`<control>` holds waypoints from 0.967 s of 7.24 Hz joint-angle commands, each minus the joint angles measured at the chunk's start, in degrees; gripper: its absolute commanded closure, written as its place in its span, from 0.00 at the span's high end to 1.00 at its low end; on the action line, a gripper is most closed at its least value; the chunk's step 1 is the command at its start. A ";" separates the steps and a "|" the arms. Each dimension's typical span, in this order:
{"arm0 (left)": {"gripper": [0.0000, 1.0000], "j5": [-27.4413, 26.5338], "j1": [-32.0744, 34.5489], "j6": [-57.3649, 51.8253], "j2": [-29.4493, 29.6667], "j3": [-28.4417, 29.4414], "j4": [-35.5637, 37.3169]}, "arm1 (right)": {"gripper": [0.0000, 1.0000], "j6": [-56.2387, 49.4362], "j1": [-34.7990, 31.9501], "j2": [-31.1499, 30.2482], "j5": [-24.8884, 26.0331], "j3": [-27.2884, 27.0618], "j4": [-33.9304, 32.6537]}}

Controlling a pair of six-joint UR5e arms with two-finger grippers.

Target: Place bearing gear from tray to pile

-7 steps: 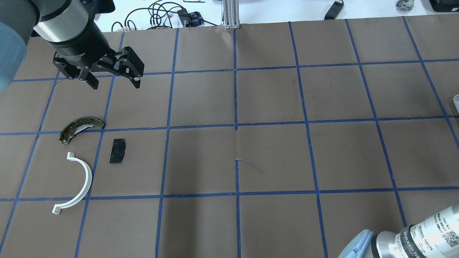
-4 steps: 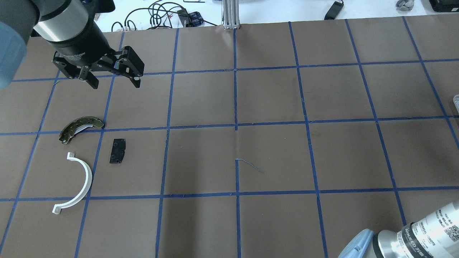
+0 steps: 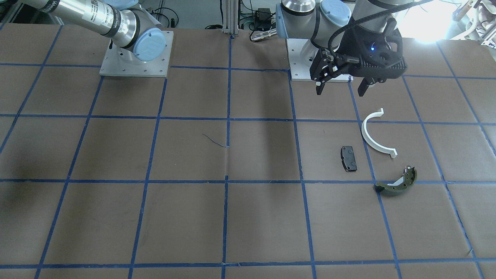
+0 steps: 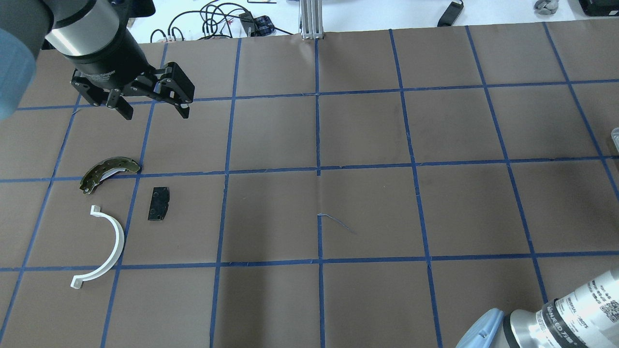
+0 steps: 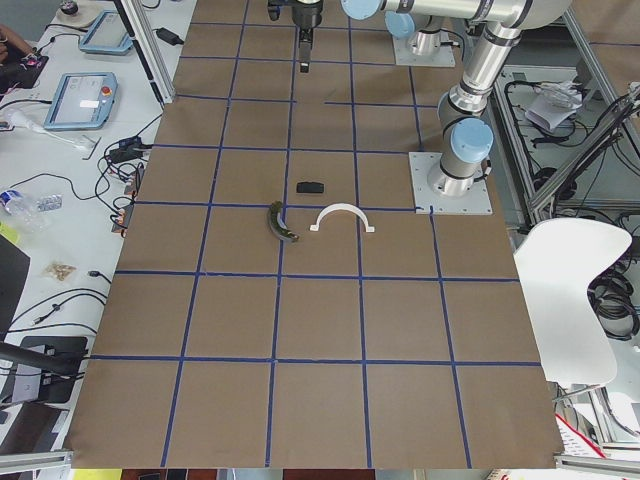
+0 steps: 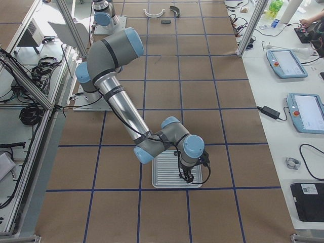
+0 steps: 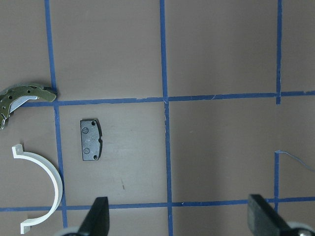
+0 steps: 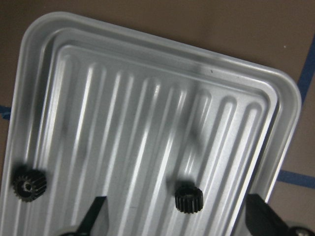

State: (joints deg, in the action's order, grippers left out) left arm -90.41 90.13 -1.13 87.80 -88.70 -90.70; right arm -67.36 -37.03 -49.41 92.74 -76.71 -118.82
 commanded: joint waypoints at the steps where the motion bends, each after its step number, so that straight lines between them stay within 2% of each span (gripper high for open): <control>1: 1.00 0.06 -0.04 -0.01 0.00 0.02 0.00 | 0.85 0.65 -0.06 0.63 0.07 0.07 0.00; 4: 1.00 0.06 -0.04 -0.01 0.00 0.02 0.00 | 0.84 -0.05 -0.06 1.78 0.16 0.24 -0.27; 5: 1.00 -0.03 -0.04 -0.01 0.00 0.02 0.00 | 0.73 -0.32 0.03 1.78 0.68 0.07 -0.27; 7: 1.00 -0.03 -0.04 -0.01 0.00 0.02 0.00 | 0.65 -0.41 0.11 1.43 1.04 -0.11 -0.18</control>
State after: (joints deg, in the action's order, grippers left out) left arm -90.43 90.09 -1.11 87.80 -88.68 -90.70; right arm -67.69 -36.98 -47.87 93.55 -76.70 -119.07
